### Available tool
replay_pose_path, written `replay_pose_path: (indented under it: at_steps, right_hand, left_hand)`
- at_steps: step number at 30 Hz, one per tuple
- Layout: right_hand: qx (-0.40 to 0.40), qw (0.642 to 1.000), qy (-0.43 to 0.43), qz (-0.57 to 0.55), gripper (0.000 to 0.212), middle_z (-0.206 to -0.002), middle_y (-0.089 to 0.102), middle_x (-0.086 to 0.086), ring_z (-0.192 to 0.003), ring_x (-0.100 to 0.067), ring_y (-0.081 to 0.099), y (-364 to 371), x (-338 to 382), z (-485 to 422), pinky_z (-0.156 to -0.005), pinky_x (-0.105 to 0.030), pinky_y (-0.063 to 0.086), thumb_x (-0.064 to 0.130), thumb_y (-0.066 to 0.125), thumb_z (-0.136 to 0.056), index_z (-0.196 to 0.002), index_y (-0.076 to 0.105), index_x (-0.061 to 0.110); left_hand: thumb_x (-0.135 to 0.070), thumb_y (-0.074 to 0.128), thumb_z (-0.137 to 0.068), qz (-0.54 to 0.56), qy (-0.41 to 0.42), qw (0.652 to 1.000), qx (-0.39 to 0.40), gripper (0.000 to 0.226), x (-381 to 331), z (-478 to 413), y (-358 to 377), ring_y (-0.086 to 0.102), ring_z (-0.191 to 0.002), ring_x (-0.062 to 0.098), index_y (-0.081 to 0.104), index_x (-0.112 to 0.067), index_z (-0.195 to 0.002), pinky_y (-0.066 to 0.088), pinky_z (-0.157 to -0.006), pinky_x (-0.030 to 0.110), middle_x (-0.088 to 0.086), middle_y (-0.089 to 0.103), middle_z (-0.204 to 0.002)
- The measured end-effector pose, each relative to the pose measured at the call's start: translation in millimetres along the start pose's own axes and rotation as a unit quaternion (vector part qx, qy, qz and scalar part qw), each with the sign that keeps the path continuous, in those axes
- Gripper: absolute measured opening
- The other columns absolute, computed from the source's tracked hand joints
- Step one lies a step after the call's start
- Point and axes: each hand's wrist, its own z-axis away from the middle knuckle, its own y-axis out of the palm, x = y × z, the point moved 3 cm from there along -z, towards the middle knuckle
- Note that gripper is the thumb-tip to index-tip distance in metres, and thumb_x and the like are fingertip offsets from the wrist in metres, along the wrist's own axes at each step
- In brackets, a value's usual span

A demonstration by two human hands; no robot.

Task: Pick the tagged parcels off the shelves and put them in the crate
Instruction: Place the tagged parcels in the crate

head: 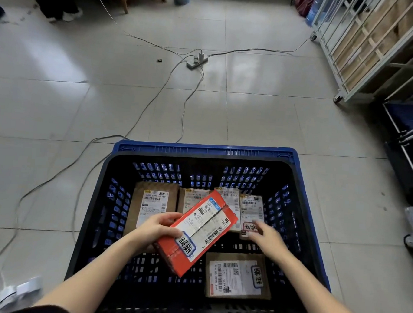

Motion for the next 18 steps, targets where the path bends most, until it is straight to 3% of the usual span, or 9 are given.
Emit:
replay_pose_path:
  at_steps: [3, 9, 11, 13, 15, 18]
  right_hand:
    - [-0.021, 0.986, 0.014, -0.167, 0.051, -0.14, 0.047, -0.008, -0.122, -0.017, 0.047, -13, 17, 2, -0.094, -0.028, 0.038, 0.032, 0.051, -0.094, -0.14, 0.038, 0.015]
    - [0.056, 0.917, 0.118, -0.378, 0.066, -0.14, 0.045, -0.013, -0.121, -0.033, 0.049, 15, 30, 18, -0.091, -0.047, 0.046, 0.045, 0.056, -0.087, -0.143, 0.031, 0.02]
    - [0.088, 0.906, 0.118, -0.398, 0.065, -0.136, 0.051, -0.012, -0.119, -0.033, 0.053, 28, 31, 23, -0.095, -0.052, 0.046, 0.043, 0.059, -0.085, -0.141, 0.032, 0.025]
    - [0.089, 0.901, 0.101, -0.413, 0.049, -0.119, 0.064, -0.006, -0.103, -0.026, 0.065, 32, 34, 27, -0.083, -0.045, 0.054, 0.033, 0.061, -0.086, -0.13, 0.039, 0.03]
    - [0.036, 0.907, 0.084, -0.411, 0.04, -0.11, 0.066, -0.001, -0.091, -0.02, 0.069, 26, 31, 29, -0.073, -0.036, 0.057, 0.022, 0.061, -0.088, -0.123, 0.044, 0.029]
    - [-0.083, 0.947, 0.062, -0.304, 0.04, -0.119, 0.062, -0.004, -0.099, -0.018, 0.062, 8, 18, 31, -0.086, -0.038, 0.053, 0.012, 0.055, -0.091, -0.13, 0.046, 0.02]
  left_hand:
    - [0.0, 0.066, -0.08, 0.013, 0.003, 1.0, 0.023, 0.046, -6, -4, 9, 0.072, -0.086, 0.021, 0.052, -0.024, -0.117, 0.058, -0.068, 0.028, 0.013, 0.064, -0.112]
    - [-0.003, 0.067, -0.08, 0.094, 0.008, 0.995, -0.004, 0.046, -5, -17, 36, 0.07, -0.089, 0.029, 0.048, -0.023, -0.117, 0.059, -0.077, 0.037, 0.017, 0.065, -0.112]
    - [-0.005, 0.068, -0.08, 0.125, 0.009, 0.992, -0.013, 0.049, -1, -23, 51, 0.07, -0.091, 0.029, 0.045, -0.02, -0.122, 0.059, -0.079, 0.037, 0.018, 0.064, -0.113]
    - [-0.009, 0.067, -0.082, 0.137, 0.009, 0.99, -0.013, 0.054, 3, -30, 70, 0.069, -0.093, 0.029, 0.041, -0.019, -0.127, 0.058, -0.079, 0.037, 0.017, 0.062, -0.116]
    - [-0.012, 0.065, -0.084, 0.129, 0.016, 0.991, -0.012, 0.057, 5, -37, 89, 0.066, -0.102, 0.028, 0.037, -0.017, -0.133, 0.055, -0.088, 0.04, 0.014, 0.059, -0.122]
    - [-0.016, 0.061, -0.089, 0.078, 0.033, 0.996, 0.018, 0.048, 0, -51, 118, 0.062, -0.109, 0.023, 0.038, -0.027, -0.13, 0.052, -0.095, 0.042, 0.005, 0.058, -0.124]
